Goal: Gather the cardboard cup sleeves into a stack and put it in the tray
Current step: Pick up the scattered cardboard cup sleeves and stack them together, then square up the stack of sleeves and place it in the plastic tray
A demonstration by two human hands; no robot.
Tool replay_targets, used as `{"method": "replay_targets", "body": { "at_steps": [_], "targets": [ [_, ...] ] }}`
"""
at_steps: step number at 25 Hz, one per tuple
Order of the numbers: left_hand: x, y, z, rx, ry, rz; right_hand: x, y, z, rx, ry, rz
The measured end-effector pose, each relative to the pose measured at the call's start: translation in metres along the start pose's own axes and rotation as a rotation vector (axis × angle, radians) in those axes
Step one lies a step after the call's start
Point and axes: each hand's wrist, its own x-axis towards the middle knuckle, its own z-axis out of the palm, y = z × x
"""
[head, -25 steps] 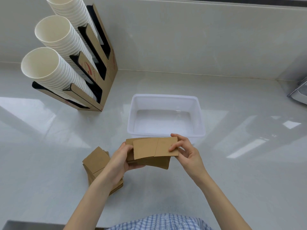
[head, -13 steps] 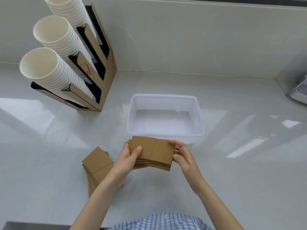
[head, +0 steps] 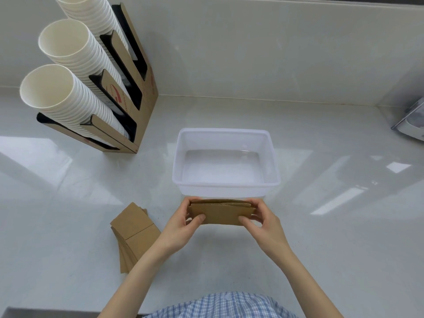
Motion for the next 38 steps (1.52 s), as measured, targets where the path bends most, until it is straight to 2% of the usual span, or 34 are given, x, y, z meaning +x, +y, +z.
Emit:
{"method": "replay_targets", "body": {
  "at_steps": [4, 7, 16, 26, 31, 38],
  "targets": [
    [0.002, -0.026, 0.011, 0.322, 0.004, 0.047, -0.006, 0.020, 0.002, -0.168, -0.010, -0.016],
    [0.003, -0.031, 0.017, 0.430, 0.027, 0.075, -0.006, 0.031, 0.005, -0.189, -0.015, 0.003],
    [0.007, -0.030, 0.018, 0.464, 0.058, 0.060, -0.002, 0.027, 0.001, -0.225, -0.062, -0.008],
    [0.007, -0.022, 0.015, 0.487, 0.035, 0.031, -0.004, 0.021, -0.004, -0.207, -0.018, 0.022],
    [0.001, -0.001, 0.006, 0.356, -0.017, 0.026, -0.002, 0.013, -0.008, -0.069, -0.013, 0.093],
    [-0.006, 0.022, -0.013, 0.189, 0.048, -0.017, -0.004, -0.012, 0.003, 0.050, -0.137, 0.115]
  ]
}}
